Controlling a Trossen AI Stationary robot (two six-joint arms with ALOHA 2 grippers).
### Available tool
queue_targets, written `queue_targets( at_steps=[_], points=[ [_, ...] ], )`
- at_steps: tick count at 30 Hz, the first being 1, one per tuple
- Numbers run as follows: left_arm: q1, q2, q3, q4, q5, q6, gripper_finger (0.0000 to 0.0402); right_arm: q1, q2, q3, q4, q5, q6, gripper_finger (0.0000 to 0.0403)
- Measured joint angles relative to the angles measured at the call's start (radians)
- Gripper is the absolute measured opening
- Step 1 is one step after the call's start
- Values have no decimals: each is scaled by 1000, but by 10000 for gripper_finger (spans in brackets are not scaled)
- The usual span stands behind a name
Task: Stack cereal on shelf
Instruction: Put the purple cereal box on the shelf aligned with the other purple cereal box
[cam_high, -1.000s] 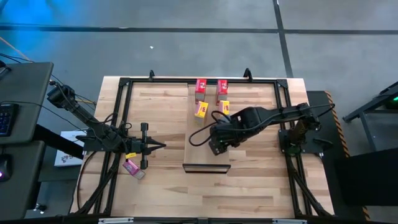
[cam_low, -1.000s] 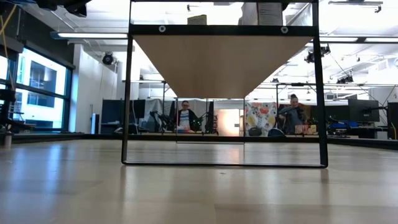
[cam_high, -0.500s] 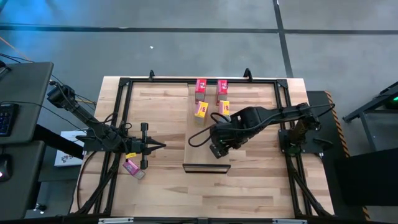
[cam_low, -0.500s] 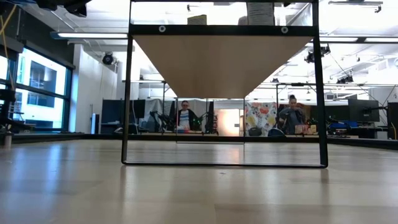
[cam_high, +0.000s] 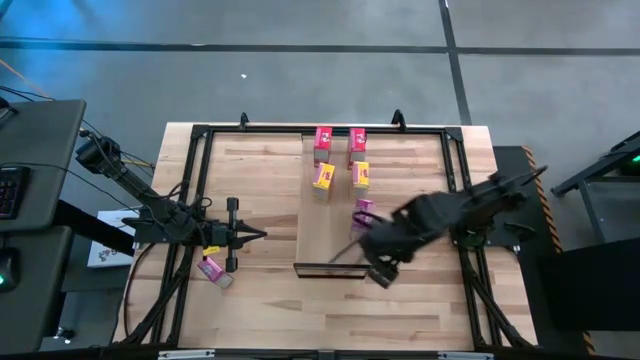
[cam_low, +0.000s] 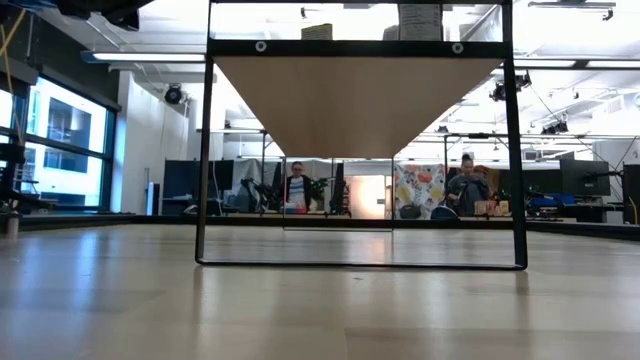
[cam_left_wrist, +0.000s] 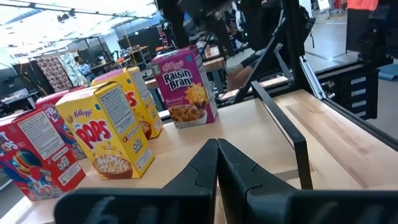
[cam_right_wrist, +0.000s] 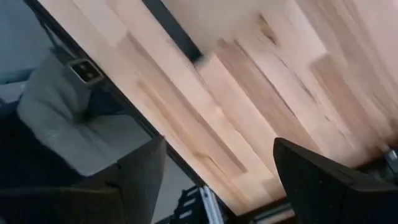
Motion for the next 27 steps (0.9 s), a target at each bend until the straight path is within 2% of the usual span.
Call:
queue_targets(
  at_steps=[3,7,9,11,15,18,20,23,25,27],
  points=[
    [0,0,0,-2,0,0,0,61,-105,-109,0,69,121,277],
    [0,0,0,5,0,0,0,121,-316,-341,6,205,333,277],
    [0,0,0,13,0,1,0,136,-421,-472,100,316,390,277],
    [0,0,0,28,0,0,0,142,-515,-609,279,445,342,277],
    [1,0,0,27,0,1,0,142,-667,-867,657,625,-3,277],
    [1,0,0,26,0,0,0,129,-754,-1029,790,633,-167,277],
    [1,0,0,26,0,0,0,129,-818,-1120,814,634,-176,277],
    [1,0,0,26,0,0,0,148,-931,-1260,828,645,-107,277],
    [1,0,0,27,-2,2,0,163,-1012,-1347,905,673,-102,277],
    [1,0,0,37,-19,17,0,169,-1086,-1430,1028,702,-179,277]
  ],
)
